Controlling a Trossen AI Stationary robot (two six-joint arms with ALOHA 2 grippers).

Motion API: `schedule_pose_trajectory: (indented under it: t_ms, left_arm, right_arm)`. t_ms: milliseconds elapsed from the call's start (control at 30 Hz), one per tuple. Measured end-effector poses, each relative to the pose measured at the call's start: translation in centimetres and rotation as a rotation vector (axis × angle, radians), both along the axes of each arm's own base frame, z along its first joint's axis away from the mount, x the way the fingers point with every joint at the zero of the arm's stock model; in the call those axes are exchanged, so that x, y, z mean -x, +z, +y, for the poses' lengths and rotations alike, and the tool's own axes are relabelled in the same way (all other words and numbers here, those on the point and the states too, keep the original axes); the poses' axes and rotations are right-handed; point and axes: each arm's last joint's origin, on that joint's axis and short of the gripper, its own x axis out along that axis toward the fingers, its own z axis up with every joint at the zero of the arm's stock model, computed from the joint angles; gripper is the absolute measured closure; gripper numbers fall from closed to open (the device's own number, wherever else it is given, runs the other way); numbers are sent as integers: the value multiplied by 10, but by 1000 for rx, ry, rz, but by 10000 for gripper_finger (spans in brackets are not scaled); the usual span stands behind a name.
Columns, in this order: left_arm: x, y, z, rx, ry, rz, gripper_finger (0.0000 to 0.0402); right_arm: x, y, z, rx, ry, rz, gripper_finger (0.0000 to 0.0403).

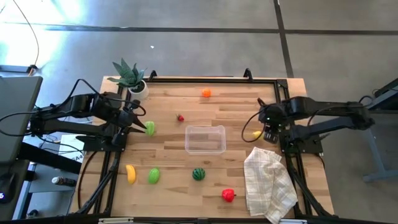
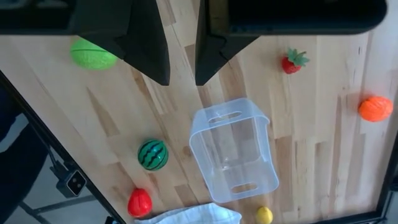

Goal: Pick and placing Produce into tupperware
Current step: Put the yellow lemon into the transparent bin

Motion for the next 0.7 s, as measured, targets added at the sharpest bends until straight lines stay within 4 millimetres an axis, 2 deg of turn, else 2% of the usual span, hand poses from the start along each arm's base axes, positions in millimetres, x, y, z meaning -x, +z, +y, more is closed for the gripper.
schedule_pose_trajectory:
  t_ms: [200,500,700]
  left_arm:
    - [0,0,0,-1,-1,0,334]
    - [0,0,0,-1,-1,0,334]
    - [0,0,0,-1,-1,0,334]
  right_arm:
    - [-15,-7,-5,-12,10,6,257]
    - [-29,-16,-21,-51,-125,10,257]
    - [-39,-50,-23,-155,-239,34,257]
